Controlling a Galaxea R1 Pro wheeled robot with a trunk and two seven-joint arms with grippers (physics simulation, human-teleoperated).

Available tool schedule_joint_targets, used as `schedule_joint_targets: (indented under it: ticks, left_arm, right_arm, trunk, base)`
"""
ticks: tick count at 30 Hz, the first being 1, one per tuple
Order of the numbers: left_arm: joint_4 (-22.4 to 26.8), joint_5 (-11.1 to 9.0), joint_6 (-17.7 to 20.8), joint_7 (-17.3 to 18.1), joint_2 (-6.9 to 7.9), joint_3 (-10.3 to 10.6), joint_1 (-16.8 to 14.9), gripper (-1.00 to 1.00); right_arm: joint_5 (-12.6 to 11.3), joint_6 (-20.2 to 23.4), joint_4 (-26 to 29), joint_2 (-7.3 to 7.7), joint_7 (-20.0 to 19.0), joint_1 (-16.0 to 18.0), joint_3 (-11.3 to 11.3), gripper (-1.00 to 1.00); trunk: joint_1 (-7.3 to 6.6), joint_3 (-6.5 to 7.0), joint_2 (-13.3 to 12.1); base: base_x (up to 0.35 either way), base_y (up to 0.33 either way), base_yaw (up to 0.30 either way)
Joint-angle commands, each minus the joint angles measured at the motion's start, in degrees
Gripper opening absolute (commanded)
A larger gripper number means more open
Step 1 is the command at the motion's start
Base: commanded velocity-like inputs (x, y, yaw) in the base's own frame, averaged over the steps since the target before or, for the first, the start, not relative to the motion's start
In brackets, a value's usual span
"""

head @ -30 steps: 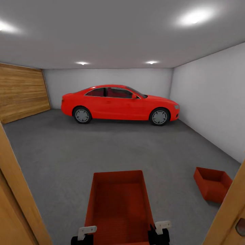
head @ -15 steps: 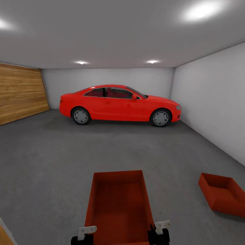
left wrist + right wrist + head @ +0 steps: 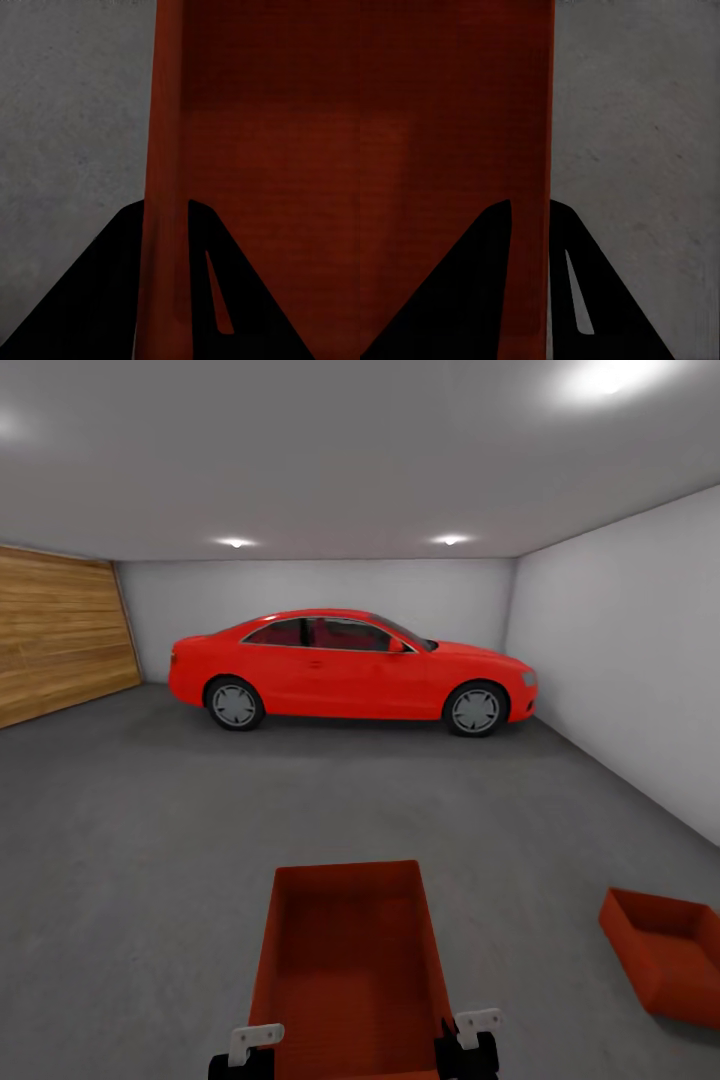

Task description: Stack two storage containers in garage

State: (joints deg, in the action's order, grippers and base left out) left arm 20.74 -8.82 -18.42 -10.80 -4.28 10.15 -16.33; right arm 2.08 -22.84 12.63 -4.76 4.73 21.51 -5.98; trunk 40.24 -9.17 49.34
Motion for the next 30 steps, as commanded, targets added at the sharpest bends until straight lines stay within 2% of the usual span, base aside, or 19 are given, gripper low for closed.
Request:
schedule_joint_targets:
  ticks: [1,30]
  left_arm:
    - [-0.1,-0.9,-0.4,-0.8,0.53,1.0,0.0,-1.0]
    - [0.0,-0.9,-0.4,-0.8,0.52,1.1,0.0,-1.0]
  right_arm:
    - [0.6,0.0,-0.1,0.02,0.6,0.1,-0.3,-1.0]
    - [0.6,0.0,-0.1,0.02,0.6,0.1,-0.3,-1.0]
  trunk:
    - [0.04,-0.08,0.1]
    - [0.04,-0.08,0.1]
  base:
    - [0.339,0.0,0.0]
    - [0.339,0.0,0.0]
